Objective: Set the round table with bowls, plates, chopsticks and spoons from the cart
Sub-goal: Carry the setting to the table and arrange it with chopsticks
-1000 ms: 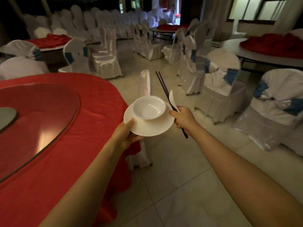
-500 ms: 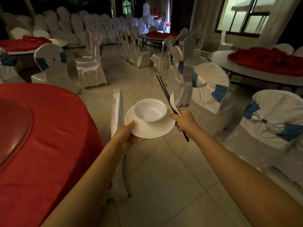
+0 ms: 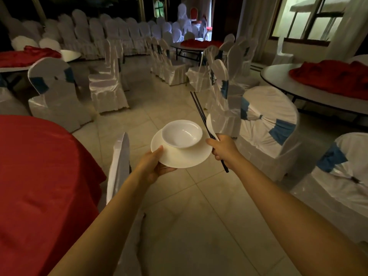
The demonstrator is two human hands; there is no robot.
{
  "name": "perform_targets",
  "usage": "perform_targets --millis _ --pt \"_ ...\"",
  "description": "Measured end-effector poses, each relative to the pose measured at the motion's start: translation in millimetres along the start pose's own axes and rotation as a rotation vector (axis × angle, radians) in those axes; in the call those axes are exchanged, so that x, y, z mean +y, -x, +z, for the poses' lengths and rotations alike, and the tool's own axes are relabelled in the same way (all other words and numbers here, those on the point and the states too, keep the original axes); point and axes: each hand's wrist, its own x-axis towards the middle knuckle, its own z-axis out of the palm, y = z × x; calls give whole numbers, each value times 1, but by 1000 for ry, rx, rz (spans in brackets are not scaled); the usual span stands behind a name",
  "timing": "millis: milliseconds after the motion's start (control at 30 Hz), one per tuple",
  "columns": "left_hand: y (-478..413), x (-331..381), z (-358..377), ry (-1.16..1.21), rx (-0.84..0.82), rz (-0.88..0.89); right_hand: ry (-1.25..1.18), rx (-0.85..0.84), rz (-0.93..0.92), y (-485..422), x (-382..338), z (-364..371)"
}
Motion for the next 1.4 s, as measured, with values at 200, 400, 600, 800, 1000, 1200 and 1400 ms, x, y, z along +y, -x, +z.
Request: perform_targets --millis 200,400,600,800,1000,1200,1400 --pt "-102 30 10 19 47 5 41 -35 -21 -114 -12 3" --pt "-194 66 10 23 76 22 30 -71 -20 -218 -22 14" --pt "-285 96 7 58 137 39 40 -128 -28 -325 -31 32" --pt "-382 128 -5 109 231 82 65 -224 -64 -443 -48 62" --pt "-458 173 -31 151 338 138 97 -344 -101 -550 -76 114" --pt "-516 207 -80 178 430 169 80 -454 -101 -628 -90 184" --pt "-584 255 -148 198 535 200 107 -533 -114 -710 -112 278"
